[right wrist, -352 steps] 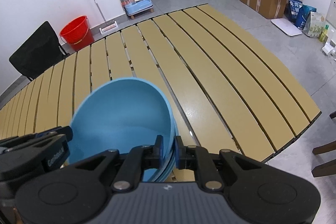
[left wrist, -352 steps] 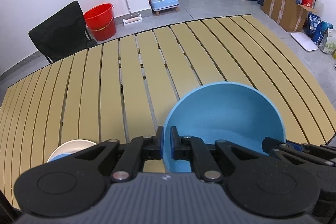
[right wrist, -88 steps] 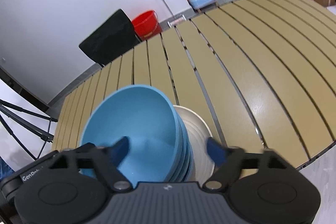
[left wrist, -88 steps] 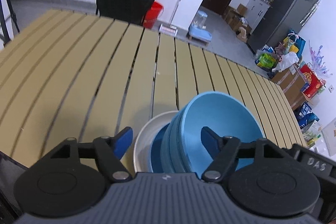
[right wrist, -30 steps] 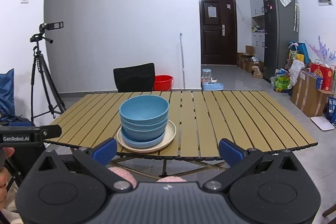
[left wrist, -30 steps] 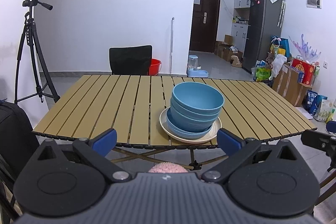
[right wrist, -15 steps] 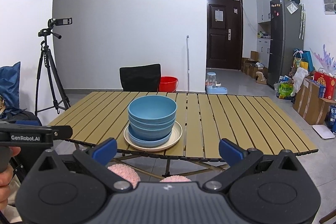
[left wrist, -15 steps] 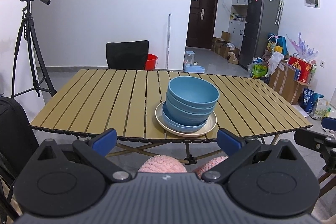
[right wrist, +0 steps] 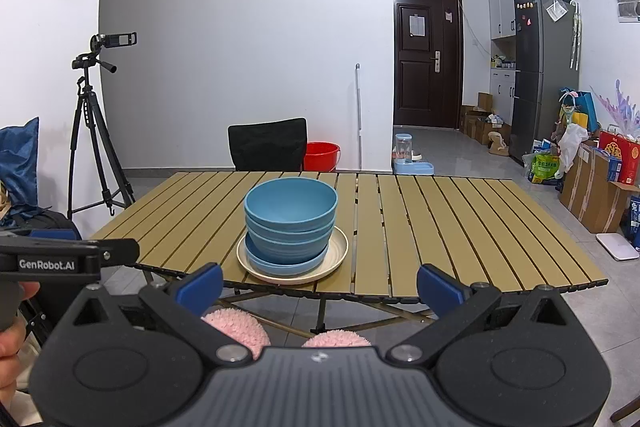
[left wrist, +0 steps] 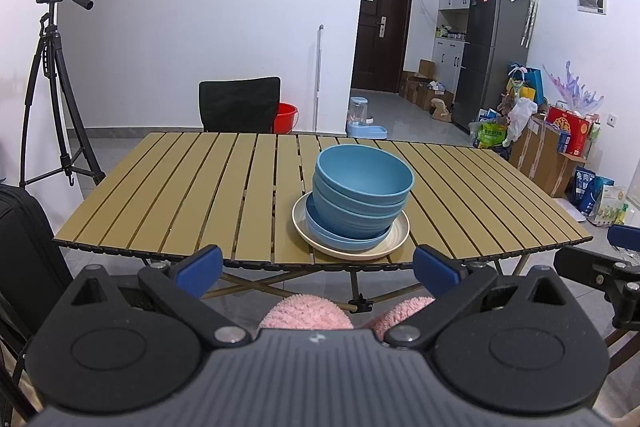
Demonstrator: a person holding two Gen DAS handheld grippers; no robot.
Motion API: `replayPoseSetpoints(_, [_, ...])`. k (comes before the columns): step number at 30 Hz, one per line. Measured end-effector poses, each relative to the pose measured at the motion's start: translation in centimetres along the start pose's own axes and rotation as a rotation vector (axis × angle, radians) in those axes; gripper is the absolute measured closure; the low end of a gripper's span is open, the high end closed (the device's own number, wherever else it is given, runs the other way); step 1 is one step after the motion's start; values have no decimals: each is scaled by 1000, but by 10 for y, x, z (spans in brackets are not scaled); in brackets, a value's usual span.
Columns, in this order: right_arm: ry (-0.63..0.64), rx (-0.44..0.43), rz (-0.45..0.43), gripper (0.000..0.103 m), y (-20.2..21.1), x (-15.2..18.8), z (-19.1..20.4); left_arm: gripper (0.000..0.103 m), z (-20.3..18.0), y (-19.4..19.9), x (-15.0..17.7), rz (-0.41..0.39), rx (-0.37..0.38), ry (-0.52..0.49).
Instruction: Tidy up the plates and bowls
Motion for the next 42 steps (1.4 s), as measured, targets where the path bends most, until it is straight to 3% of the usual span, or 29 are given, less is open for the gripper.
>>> replayPoseSetpoints(42, [0,-4,6,0,-1,2,1,0,-2,-1,2,-3,11,-37])
Point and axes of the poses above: each gripper's, at about its wrist camera, not at the fingertips, and y roughly against the way its jaws point, z to its left, x to its underside, the point moved 4 cm from there along -y, roughly the way its jaws point, and after that the axes turned 2 degrees about z, right-handed, at the moved point
